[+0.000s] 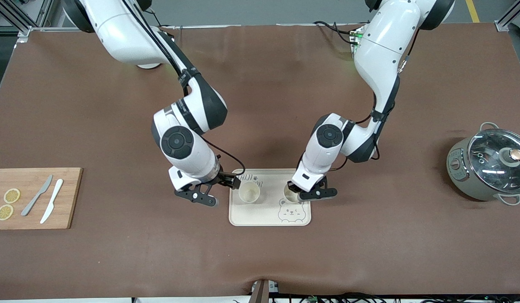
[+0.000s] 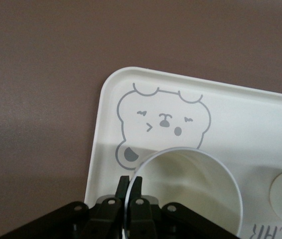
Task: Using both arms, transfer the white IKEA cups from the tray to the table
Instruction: 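Grasp the cup with the left gripper while the right gripper reaches the other cup, then lift the cup toward the pot while the right gripper grasps the other cup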
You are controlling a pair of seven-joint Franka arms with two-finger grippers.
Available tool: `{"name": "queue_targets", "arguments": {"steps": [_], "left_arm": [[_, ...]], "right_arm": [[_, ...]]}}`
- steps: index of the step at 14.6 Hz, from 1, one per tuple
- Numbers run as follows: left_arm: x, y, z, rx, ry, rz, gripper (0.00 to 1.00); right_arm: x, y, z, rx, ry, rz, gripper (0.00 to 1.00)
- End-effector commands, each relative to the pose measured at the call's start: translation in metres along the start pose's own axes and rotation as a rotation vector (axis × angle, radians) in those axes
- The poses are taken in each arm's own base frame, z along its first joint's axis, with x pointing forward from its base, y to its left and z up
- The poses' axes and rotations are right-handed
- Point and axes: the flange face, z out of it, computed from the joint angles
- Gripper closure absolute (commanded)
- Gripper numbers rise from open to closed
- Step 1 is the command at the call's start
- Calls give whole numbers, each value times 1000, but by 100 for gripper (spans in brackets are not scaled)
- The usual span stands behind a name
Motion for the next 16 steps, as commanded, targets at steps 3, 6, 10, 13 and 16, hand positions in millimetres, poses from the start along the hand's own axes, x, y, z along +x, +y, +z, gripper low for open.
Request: {"name": "queue_targets", "arguments": {"steps": [3, 6, 10, 13, 16], "left_arm": [[7, 5, -28, 54, -14, -1, 100], [17, 3, -73, 116, -64, -12, 100], [30, -5, -151, 166, -101, -22, 100], [39, -18, -193, 173, -113, -23, 100], [42, -30, -236, 191, -137, 10, 100]], "right_arm": [[-8, -21, 30, 7, 7, -12, 0], [-10, -22, 38, 6, 6, -14, 0], [-15, -27, 55, 5, 10, -25, 0], [-23, -35, 67, 4, 21, -45, 0], [-26, -37, 77, 8, 26, -49, 0]]}}
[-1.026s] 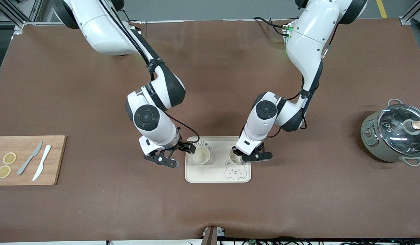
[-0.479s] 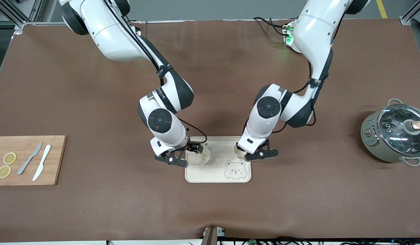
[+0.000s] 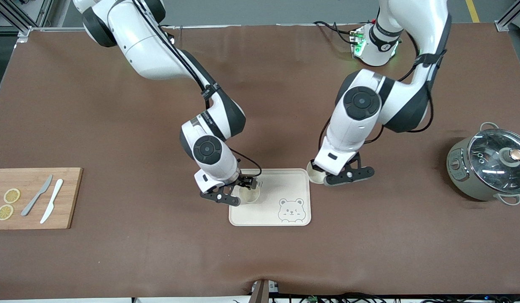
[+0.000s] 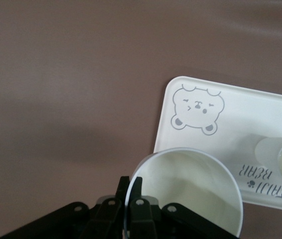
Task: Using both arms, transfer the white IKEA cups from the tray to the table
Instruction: 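Lift the cup toward the pot while the right gripper grasps the other cup, then lower the held cup onto the table beside the pot with the left gripper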
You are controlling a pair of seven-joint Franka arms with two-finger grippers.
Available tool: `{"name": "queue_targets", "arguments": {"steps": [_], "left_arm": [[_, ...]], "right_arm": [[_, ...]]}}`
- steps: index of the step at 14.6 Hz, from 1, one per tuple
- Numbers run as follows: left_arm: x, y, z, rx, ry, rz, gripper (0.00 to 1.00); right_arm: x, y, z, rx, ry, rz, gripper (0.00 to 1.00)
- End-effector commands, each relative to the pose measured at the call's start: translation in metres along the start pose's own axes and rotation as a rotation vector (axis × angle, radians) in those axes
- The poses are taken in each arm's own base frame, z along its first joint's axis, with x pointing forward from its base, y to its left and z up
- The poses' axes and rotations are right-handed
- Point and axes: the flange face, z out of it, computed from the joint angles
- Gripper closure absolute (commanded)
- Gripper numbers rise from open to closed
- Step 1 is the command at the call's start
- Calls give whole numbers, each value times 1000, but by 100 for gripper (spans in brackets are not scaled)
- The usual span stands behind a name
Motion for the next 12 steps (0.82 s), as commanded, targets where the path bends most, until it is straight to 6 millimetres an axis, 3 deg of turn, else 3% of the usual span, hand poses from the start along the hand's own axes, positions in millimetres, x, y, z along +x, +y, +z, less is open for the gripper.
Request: {"name": "queue_targets", "arguments": {"steps": [1, 3, 6, 10, 12], "left_arm": [[-1, -33, -36, 38, -26, 45, 100], [-5, -56, -68, 13, -88, 100, 100], [-10, -83, -99, 11, -120, 124, 100], [-24, -160, -113, -44, -133, 182, 100], [-41, -203, -106, -93, -85, 191, 100]], "right_arm": [[1, -6, 7, 4, 24, 6, 0], [2, -5, 12, -1, 23, 5, 0], [4, -2, 16, -20, 40, -7, 0], [5, -1, 28, -13, 53, -7, 0], [5, -1, 37, -23, 72, -22, 0]]}}
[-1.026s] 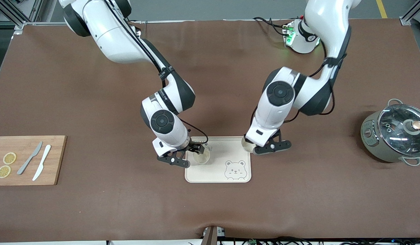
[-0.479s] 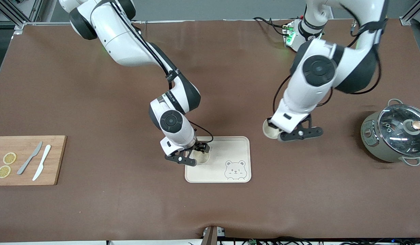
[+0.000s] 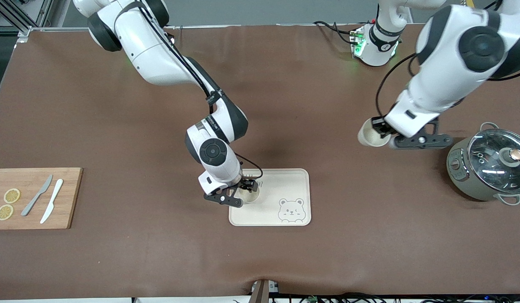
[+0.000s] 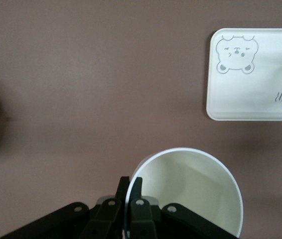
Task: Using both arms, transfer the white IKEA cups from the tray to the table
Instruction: 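Lower the held cup onto the table beside the pot with the left gripper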
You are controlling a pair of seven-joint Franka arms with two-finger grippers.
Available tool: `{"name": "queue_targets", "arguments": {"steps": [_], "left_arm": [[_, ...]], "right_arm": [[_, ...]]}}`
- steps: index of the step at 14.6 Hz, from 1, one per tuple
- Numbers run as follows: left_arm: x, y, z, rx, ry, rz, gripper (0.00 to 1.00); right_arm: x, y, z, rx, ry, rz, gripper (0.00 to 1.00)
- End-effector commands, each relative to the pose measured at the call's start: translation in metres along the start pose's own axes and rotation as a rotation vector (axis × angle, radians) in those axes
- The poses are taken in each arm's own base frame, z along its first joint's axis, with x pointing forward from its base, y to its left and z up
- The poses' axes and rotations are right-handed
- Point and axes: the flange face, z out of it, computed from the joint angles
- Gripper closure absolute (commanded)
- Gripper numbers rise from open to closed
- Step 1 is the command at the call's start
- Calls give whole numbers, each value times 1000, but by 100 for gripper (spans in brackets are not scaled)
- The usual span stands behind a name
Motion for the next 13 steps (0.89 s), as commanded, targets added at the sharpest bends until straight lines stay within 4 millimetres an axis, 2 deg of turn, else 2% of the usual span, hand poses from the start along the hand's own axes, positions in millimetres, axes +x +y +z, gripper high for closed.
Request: {"name": "queue_targets", "arguments": {"steps": [1, 5, 10, 12, 13], "left_arm": [[-48, -54, 17, -74, 66, 31, 100], [-80, -100, 66, -72, 120, 70, 100], [-107, -112, 142, -59, 215, 93, 100], [-113, -115, 163, -52, 237, 90, 100], [-113, -116, 171, -49, 229, 97, 100]], "right_arm": [[0, -5, 10, -9, 34, -1, 0], [-2, -4, 19, -18, 35, 6, 0], [-2, -5, 20, -12, 38, 7, 0], [-1, -5, 19, -12, 40, 7, 0], [-1, -5, 19, -9, 39, 8, 4]]}}
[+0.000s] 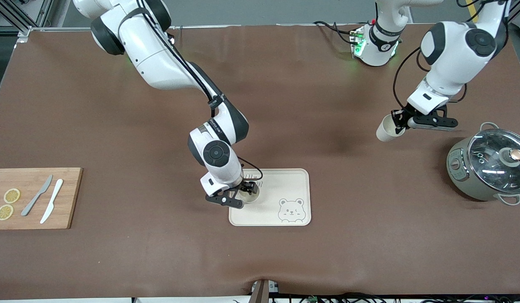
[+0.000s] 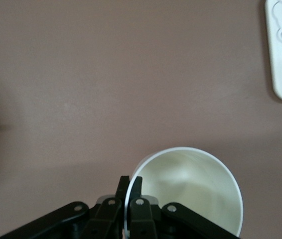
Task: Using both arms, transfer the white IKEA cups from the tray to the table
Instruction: 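Lower the held cup onto the table beside the pot with the left gripper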
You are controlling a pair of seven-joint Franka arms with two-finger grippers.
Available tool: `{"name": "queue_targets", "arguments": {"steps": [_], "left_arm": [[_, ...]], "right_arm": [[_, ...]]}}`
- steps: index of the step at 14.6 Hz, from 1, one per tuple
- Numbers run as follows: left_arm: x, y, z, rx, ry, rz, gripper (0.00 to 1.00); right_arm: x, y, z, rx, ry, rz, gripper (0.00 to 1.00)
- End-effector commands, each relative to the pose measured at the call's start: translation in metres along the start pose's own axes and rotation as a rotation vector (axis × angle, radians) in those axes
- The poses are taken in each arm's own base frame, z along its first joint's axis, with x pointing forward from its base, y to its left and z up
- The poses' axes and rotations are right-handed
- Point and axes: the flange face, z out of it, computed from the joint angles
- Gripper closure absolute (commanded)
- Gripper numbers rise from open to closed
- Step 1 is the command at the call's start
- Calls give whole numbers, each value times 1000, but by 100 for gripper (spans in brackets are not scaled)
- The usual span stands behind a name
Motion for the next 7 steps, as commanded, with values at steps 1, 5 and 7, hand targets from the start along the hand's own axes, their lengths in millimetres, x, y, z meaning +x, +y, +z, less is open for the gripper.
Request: {"name": "queue_targets", "arguments": {"steps": [1, 5, 7], "left_arm": [[-12, -3, 15, -7, 6, 23, 100], [-13, -22, 50, 4, -26, 48, 100], [-15, -27, 68, 9, -27, 62, 100]], "right_arm": [[0, -6, 1, -1, 19, 11, 16], [0, -6, 1, 0, 18, 9, 59], [0, -6, 1, 0, 18, 8, 71]]}}
